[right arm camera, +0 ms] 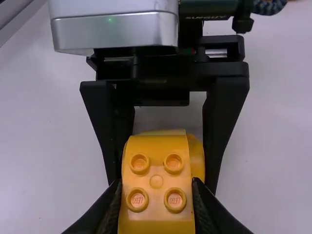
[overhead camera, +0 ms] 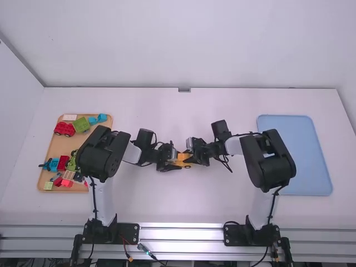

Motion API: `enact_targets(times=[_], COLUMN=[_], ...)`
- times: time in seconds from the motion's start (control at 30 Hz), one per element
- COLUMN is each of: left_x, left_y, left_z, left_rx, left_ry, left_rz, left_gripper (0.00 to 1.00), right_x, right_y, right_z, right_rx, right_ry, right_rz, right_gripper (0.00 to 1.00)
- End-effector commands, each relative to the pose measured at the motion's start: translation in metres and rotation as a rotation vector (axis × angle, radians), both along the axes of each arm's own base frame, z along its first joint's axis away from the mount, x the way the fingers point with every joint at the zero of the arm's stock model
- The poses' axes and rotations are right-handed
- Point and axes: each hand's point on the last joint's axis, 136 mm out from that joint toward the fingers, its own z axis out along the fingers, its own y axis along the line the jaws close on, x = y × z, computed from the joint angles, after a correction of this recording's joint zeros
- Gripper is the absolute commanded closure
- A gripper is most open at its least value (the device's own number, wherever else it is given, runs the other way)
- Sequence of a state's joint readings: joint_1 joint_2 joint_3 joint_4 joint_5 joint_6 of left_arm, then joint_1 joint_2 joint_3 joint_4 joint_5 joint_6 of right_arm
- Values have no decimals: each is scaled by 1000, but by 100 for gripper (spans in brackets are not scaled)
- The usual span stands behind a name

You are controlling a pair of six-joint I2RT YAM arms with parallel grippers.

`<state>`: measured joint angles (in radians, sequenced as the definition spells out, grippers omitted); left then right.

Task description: Assemble lego blocks to make yellow taxi

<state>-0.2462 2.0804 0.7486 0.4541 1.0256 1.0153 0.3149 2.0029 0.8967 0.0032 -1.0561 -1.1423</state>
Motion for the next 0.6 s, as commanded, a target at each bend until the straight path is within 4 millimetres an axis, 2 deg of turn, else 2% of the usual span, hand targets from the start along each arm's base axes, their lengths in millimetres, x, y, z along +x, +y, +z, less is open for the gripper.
enact_targets(times=[0.0, 0.3, 0.57], left_x=[-8, -8, -10], left_y=[5, 5, 6], left_z=[-20, -20, -21], left_rx=[55, 55, 59], left_ry=[21, 21, 23], left_rz=[8, 8, 2], left_gripper=[54, 55, 55], right_x=[-2, -2, -11], right_y=[4, 1, 10], right_z=[-5, -7, -15], right_rx=[-13, -22, -72], right_ry=[6, 19, 15], right_rz=[15, 6, 29], right_gripper=[94, 95, 96])
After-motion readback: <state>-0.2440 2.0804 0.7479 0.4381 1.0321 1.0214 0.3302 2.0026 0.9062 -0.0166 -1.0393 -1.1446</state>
